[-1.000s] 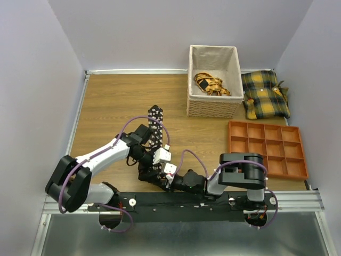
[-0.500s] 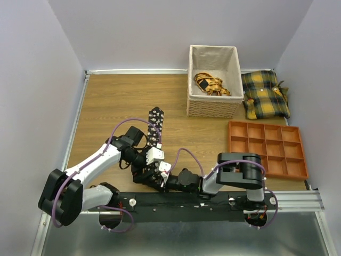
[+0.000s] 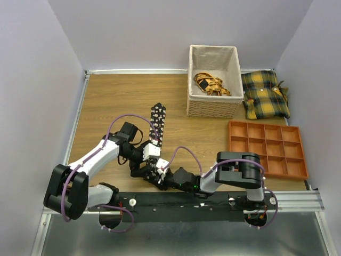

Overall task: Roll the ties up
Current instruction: Roll the tie at the center of the board.

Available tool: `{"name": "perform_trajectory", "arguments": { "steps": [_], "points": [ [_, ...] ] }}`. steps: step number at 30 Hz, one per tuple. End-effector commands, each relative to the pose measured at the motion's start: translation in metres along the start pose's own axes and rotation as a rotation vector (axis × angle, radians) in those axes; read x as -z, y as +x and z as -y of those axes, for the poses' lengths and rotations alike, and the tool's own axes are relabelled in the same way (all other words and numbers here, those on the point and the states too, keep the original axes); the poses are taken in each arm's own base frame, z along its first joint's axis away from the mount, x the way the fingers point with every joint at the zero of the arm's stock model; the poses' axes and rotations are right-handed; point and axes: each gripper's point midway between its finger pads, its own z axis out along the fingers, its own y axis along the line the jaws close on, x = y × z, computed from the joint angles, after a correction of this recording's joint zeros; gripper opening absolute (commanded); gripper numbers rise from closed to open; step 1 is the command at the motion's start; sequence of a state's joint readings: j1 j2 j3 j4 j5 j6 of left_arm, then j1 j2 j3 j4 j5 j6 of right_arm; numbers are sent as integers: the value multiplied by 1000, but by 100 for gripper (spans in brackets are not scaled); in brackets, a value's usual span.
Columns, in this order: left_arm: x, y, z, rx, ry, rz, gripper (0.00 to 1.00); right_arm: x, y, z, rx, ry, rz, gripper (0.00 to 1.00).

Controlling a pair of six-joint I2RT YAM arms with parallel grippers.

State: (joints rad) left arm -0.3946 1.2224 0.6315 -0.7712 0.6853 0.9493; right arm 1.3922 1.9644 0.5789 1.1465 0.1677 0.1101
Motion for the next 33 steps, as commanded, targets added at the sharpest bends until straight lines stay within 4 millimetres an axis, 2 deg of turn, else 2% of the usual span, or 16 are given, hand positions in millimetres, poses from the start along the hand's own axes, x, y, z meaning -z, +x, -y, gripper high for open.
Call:
{"name": "perform_trajectory", "arguments": {
  "steps": [1,3,6,10,13,17,19,20,24,29,33],
  "points": [
    [9,-13,-1,-299,40,45,99,19,81,3,-86,21,-277,15],
    [10,-19,-6,-281,11,68,99,19,85,4,-72,28,-291,15],
    [10,-24,-11,-240,-13,89,99,15,79,0,-80,11,-268,15],
    [12,-17,-16,-227,-43,76,99,16,72,-5,-122,2,-257,15],
    [20,-8,-14,-249,-43,47,99,19,71,-12,-193,-19,-252,15],
    [32,-13,-12,-225,-67,42,96,19,68,-26,-333,-71,-238,15],
    [36,-17,-7,-213,-45,54,94,18,66,-33,-389,-86,-252,15],
    [40,-18,1,-197,-12,55,93,21,72,-37,-410,-98,-286,15],
    [44,-21,19,-219,56,71,94,26,74,-32,-505,-79,-295,15],
    [47,-21,17,-272,-42,65,98,24,77,-17,-618,-80,-335,15],
    [36,-13,19,-281,-99,12,99,21,76,-9,-703,-66,-343,15]
  ]
}}
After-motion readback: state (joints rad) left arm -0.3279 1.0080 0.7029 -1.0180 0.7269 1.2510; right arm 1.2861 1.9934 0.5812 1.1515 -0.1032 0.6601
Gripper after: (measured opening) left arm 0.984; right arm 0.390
